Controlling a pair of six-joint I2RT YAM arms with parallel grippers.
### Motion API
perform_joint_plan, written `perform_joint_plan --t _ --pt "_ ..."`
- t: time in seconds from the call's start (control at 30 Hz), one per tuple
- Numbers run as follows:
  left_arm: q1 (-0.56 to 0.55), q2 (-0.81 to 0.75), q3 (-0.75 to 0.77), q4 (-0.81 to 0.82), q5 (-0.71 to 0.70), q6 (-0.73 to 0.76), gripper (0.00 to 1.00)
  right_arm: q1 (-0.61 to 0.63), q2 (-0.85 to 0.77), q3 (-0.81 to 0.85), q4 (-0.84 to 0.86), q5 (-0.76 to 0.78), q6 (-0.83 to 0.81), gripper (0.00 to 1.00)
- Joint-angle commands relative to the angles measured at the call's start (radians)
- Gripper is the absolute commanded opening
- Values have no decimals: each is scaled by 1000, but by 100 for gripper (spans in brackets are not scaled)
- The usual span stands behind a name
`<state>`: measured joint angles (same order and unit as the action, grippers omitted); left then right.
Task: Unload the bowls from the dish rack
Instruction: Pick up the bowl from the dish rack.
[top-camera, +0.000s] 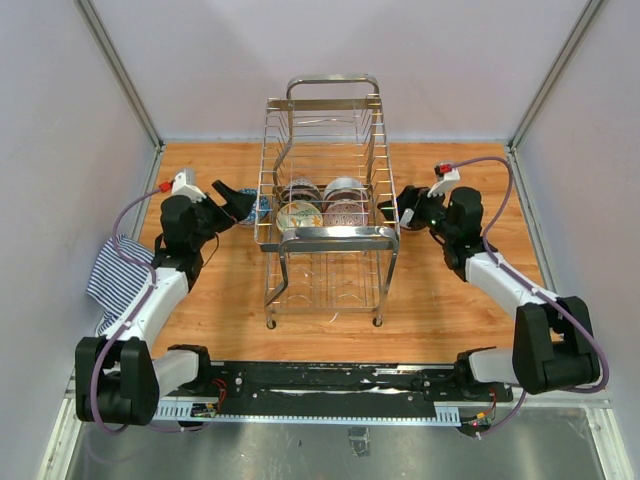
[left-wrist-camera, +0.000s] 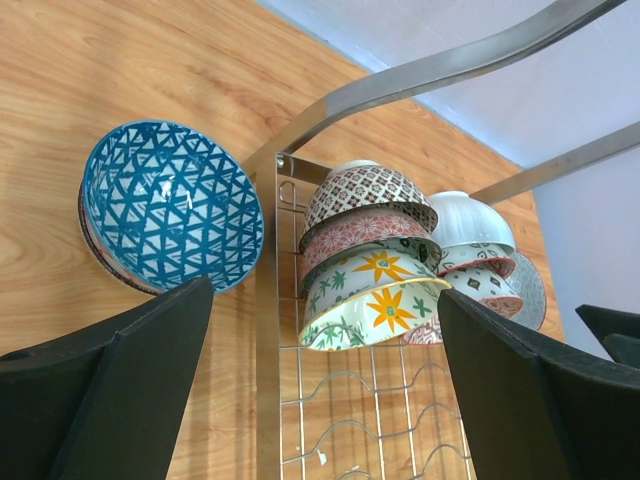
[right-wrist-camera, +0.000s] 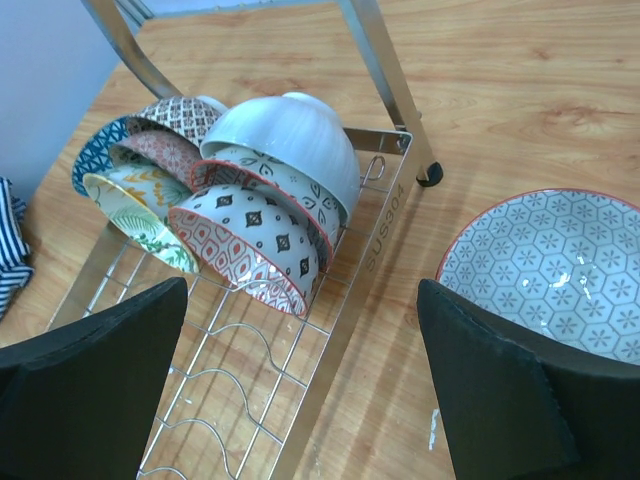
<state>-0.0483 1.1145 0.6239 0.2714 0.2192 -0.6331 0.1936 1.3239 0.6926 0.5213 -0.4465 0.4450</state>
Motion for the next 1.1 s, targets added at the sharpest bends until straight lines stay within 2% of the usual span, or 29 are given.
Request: perform_joint_plan --t 0.0,0.2,0.37,0.5,0.7,1.07 --pt "-10 -5 21 -4 -27 24 100 64 -35 40 -80 98 -113 98" --pt "-53 -20 17 -3 -71 59 100 133 9 88 -150 163 -164 100" --pt "-121 -19 18 -14 -158 116 99 227 36 126 -216 306 -247 96" --pt "-166 -10 11 2 -211 132 94 283 63 134 -221 402 -278 93" --pt "-198 20 -16 48 -235 143 91 304 82 128 -196 456 -280 87" --pt "-258 93 -1 56 -282 158 93 330 111 158 -226 512 -285 76"
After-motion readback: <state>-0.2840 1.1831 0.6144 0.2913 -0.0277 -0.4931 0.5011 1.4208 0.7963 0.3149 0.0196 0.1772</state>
